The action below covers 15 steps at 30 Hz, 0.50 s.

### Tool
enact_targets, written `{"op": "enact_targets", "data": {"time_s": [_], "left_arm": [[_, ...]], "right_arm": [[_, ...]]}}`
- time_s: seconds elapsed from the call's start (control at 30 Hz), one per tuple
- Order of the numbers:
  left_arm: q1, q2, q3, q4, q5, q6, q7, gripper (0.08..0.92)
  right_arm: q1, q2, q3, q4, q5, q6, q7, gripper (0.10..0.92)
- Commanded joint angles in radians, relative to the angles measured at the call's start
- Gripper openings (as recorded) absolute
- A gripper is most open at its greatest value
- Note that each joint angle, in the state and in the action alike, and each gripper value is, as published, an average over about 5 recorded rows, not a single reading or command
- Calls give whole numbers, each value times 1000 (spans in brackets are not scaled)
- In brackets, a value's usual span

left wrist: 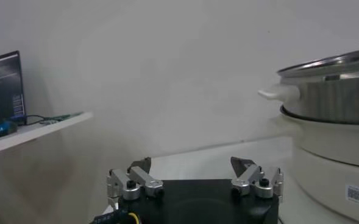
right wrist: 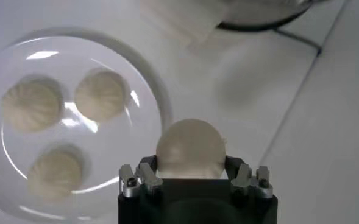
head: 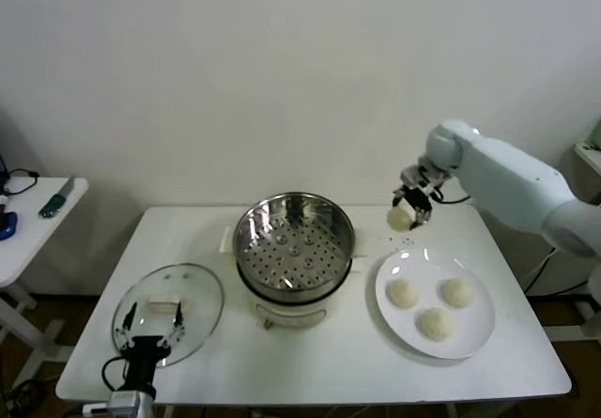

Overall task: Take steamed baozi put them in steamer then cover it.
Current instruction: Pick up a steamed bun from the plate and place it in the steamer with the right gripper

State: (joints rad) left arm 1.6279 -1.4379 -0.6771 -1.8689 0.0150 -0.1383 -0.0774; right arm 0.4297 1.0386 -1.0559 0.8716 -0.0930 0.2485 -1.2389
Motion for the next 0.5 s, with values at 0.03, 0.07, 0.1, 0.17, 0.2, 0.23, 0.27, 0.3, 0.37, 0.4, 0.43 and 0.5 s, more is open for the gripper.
{"op": "enact_targets", "data": {"time_s": [0.03,0.07,0.1,0.17,0.2,0.23,0.27,0.3,0.37,0.4,0.43,0.5], "left_arm": [[5,4,4,-5,0,2,1,823],[6,5,5,-6,0,2,1,823],[7,6,5,-7,-1,3,1,823],[9,7,7,-9,-2,3,1,823],[10,8,8,-9,-3,3,1,823],[12,8,8,-10,-3,3,1,823],[13,8,9,-12,-4,4,1,823],[14,8,10,-14,-4,5,2,823],[19,9,11,-20,-6,7,3,823],[21,10,11,-23,-7,8,3,823],[23,11,12,-26,-7,9,3,823],[27,14,13,-30,-8,9,4,823]], "right_arm": [[273,153,-154,85,18,197,-10,709],[282,181,-151,86,2,219,-10,708],[288,207,-148,87,-12,236,-8,707],[292,256,-142,89,-38,264,-5,706],[291,275,-139,90,-51,275,-3,705],[285,294,-135,92,-65,285,-1,704],[277,310,-132,97,-77,293,1,704],[269,323,-130,102,-87,298,1,704],[246,344,-130,120,-108,303,3,704],[233,352,-131,129,-121,305,4,705],[218,359,-130,137,-137,309,6,706],[179,373,-120,147,-183,321,12,708]]}}
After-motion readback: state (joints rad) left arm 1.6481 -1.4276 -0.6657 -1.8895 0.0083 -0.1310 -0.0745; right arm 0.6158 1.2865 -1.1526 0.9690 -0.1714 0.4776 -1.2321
